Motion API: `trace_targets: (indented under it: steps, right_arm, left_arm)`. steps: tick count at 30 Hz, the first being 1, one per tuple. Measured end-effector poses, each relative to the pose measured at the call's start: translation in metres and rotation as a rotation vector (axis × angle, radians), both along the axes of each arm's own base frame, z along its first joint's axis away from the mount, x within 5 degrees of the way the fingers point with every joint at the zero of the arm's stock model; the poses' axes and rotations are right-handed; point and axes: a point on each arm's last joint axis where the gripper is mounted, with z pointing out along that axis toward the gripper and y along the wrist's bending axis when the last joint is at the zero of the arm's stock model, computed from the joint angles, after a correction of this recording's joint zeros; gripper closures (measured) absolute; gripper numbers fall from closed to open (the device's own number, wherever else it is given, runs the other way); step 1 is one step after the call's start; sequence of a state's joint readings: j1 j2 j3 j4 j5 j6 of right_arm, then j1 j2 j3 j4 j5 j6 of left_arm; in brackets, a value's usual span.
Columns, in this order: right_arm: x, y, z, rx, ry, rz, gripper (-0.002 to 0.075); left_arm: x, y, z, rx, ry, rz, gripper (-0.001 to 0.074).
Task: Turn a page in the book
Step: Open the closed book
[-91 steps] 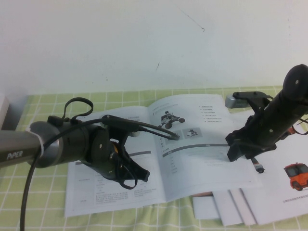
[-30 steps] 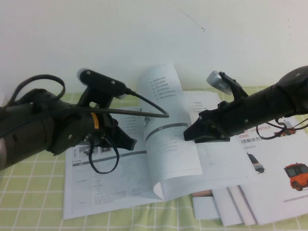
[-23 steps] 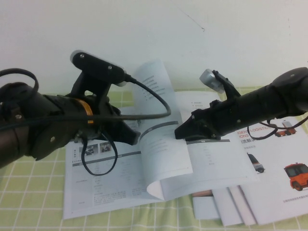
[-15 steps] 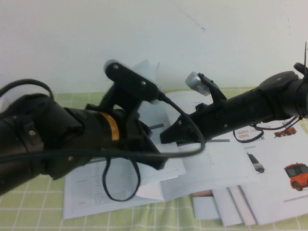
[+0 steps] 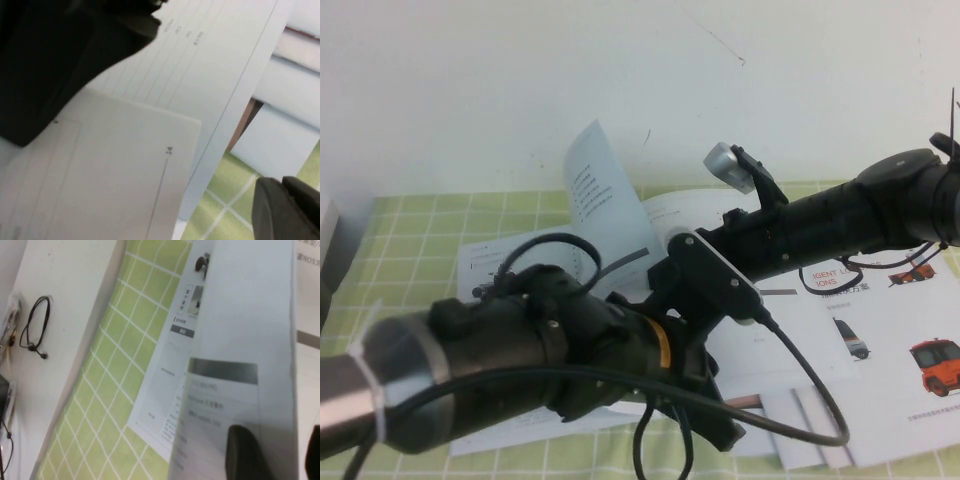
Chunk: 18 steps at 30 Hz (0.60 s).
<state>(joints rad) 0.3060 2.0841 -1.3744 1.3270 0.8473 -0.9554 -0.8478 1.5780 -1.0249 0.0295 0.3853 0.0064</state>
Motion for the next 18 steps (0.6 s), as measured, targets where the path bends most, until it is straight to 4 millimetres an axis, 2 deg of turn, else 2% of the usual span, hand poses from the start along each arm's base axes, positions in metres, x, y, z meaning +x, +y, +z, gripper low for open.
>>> trace_targets:
  steps: [5,11,15,18]
  right_arm:
    - [0.000,0.000,0.000,-0.001,-0.016,0.008,0.0477]
    - [0.000,0.000,0.000,-0.002,-0.019,0.010,0.0482]
    - [0.000,0.000,0.000,-0.002,-0.021,0.011,0.0477]
    - [0.000,0.000,0.000,-0.002,-0.029,0.019,0.0424]
  left_arm:
    - [0.007,-0.013,-0.030,0.031,0.022,-0.016,0.0738]
    - [0.014,-0.017,-0.060,0.120,0.039,-0.031,0.0737]
    - [0.018,-0.016,-0.063,0.143,0.008,-0.014,0.0737]
    - [0.021,-0.014,-0.062,0.158,-0.024,0.001,0.0737]
